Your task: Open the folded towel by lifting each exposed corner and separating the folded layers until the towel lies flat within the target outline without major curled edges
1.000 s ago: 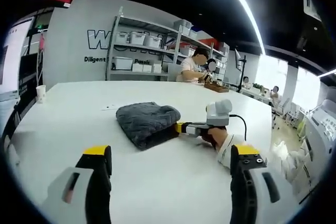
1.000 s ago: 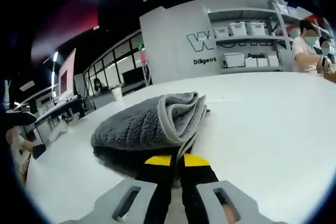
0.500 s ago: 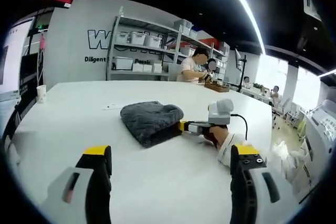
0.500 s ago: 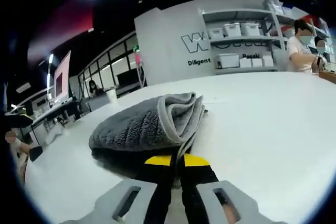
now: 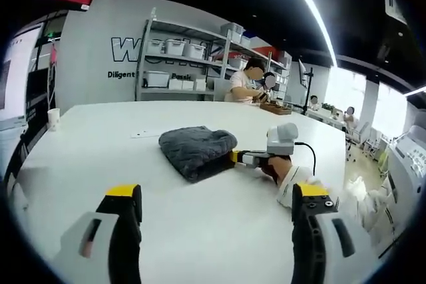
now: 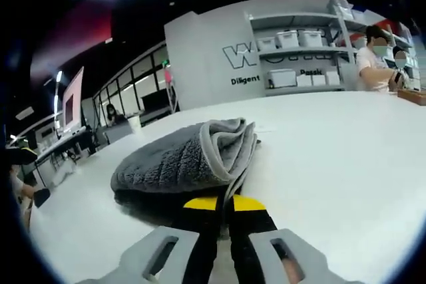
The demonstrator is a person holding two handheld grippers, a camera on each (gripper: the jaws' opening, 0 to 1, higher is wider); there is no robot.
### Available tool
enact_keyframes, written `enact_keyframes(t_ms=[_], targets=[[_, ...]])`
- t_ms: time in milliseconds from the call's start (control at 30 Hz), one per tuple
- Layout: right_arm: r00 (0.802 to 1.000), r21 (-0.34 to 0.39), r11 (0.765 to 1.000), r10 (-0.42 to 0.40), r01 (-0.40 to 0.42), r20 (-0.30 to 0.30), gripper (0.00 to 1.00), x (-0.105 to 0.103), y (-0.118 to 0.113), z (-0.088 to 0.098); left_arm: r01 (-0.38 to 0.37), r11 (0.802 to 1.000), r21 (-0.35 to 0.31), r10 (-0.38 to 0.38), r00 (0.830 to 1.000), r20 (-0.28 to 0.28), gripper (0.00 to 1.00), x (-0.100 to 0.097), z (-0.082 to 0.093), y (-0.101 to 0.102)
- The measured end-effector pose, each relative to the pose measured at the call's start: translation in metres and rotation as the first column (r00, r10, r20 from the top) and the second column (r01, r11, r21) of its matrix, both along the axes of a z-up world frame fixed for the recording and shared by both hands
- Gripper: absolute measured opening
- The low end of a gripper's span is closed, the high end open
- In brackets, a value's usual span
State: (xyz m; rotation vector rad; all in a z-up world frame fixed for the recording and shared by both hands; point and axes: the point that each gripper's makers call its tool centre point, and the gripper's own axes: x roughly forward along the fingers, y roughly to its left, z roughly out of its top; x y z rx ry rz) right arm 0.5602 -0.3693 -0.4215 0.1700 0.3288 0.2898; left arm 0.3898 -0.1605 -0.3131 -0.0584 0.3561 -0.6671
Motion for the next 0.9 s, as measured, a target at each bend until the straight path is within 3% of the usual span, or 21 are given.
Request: enact_keyframes(t_ms=[900], targets=[[0.997, -0.016, 0.997, -0.071, 0.071, 0.001, 0.00, -0.001, -0.027, 0.000, 0.010, 1.000, 0.020, -0.010, 1.000, -0.010, 0.92, -0.005, -0.002, 0.000]])
